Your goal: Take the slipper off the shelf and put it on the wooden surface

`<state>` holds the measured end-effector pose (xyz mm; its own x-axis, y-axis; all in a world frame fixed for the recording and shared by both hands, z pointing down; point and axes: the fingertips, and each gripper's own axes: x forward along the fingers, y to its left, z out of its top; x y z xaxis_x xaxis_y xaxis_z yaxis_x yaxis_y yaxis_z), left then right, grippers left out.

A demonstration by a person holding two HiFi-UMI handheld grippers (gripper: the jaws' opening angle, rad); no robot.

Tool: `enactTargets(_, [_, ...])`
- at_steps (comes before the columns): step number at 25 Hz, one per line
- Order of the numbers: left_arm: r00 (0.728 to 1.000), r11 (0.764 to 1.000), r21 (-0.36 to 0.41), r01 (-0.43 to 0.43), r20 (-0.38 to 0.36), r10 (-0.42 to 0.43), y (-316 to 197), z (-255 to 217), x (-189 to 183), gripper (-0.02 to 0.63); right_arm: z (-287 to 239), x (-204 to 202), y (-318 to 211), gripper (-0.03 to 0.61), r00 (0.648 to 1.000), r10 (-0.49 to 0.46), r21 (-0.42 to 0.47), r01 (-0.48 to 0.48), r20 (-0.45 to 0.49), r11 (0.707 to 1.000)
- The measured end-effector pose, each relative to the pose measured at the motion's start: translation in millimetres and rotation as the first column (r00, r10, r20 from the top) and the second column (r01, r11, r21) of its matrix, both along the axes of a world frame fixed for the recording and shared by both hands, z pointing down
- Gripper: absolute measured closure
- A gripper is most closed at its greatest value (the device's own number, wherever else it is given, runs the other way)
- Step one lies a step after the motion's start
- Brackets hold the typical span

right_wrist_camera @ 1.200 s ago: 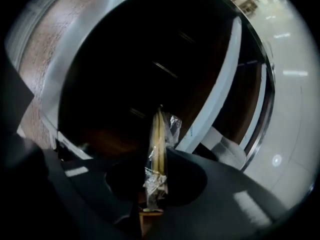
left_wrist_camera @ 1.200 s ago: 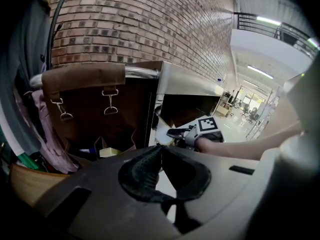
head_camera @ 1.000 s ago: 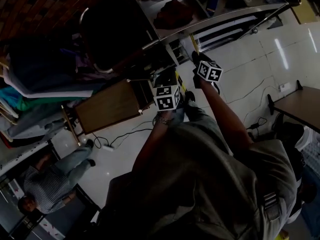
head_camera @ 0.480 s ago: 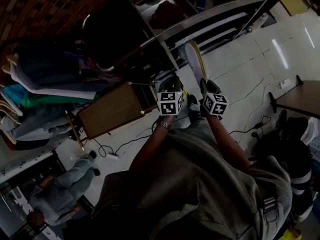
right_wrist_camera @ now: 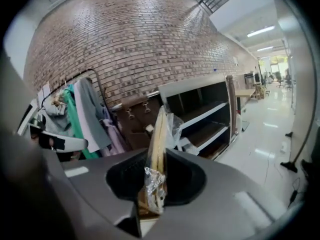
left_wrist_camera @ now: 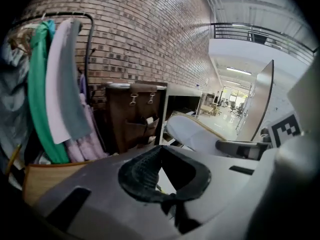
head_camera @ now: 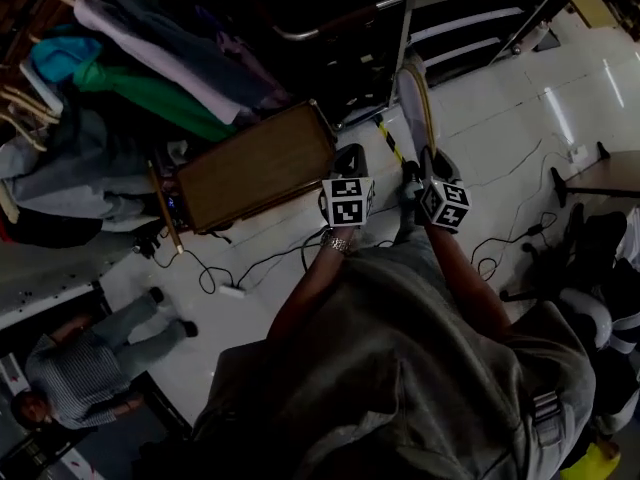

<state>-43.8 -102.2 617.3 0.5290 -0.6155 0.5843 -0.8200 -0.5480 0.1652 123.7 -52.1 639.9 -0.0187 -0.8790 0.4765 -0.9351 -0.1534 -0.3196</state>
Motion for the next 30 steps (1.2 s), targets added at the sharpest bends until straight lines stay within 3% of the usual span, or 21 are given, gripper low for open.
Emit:
enactTargets(4, [0.989, 0.988, -0.055, 0.144, 0.042, -0.142, 42.8, 6.4, -132.8, 0.609, 15.0, -161.6, 26.0, 0.518, 0.972, -0.181, -0.064, 0.191, 0.148, 0.979])
enactTargets(7, [0.974, 0.971, -0.073, 0.227, 0.014, -0.227, 63.5, 3.3, -191.9, 0.609, 34.2, -249.1, 30.8, 0.520, 0.932, -0.272, -0.104, 0.303, 0.240, 0.947])
enactTargets(10, [0.953, 0.950, -0.070, 0.304, 0.007, -0.304, 77.9, 0.7, -235.3, 0.609, 65.7, -305.5, 12.7, 0.519, 0.905, -0.281, -0.117, 0.332, 0.319, 0.936])
enactTargets(16, [0.925, 0.920, -0.101, 0.380, 0.040, -0.377, 105.0, 7.9, -283.4, 0.609, 142.1, -318.6, -49.1, 0.518, 0.906, -0.099, -0.174, 0.185, 0.411, 0.967])
enactTargets(19, [0.909, 0.901, -0.121, 0.417, 0.054, -0.413, 113.4, 15.2, -301.1, 0.609, 165.5, -314.8, -73.9, 0.517, 0.867, 0.009, -0.198, 0.103, 0.497, 0.975])
enactTargets(22, [0.896, 0.885, -0.139, 0.444, 0.072, -0.438, 120.8, 25.2, -309.7, 0.609, 179.8, -319.6, -85.2, 0.518, 0.880, -0.015, -0.214, 0.132, 0.474, 0.968])
enactTargets(27, [0.893, 0.881, -0.145, 0.450, 0.070, -0.444, 123.8, 28.5, -306.2, 0.609, 199.1, -324.6, -86.8, 0.502, 0.917, -0.073, -0.284, 0.197, 0.392, 0.938])
enactTargets(28, [0.893, 0.882, -0.145, 0.449, 0.068, -0.444, 123.0, 29.0, -305.1, 0.609, 203.5, -325.4, -86.5, 0.461, 0.929, -0.093, -0.311, 0.213, 0.359, 0.926])
enactTargets(30, [0.895, 0.883, -0.147, 0.447, 0.067, -0.442, 124.1, 30.5, -301.9, 0.609, 212.7, -329.2, -80.7, 0.288, 0.938, -0.151, -0.366, 0.265, 0.311, 0.892])
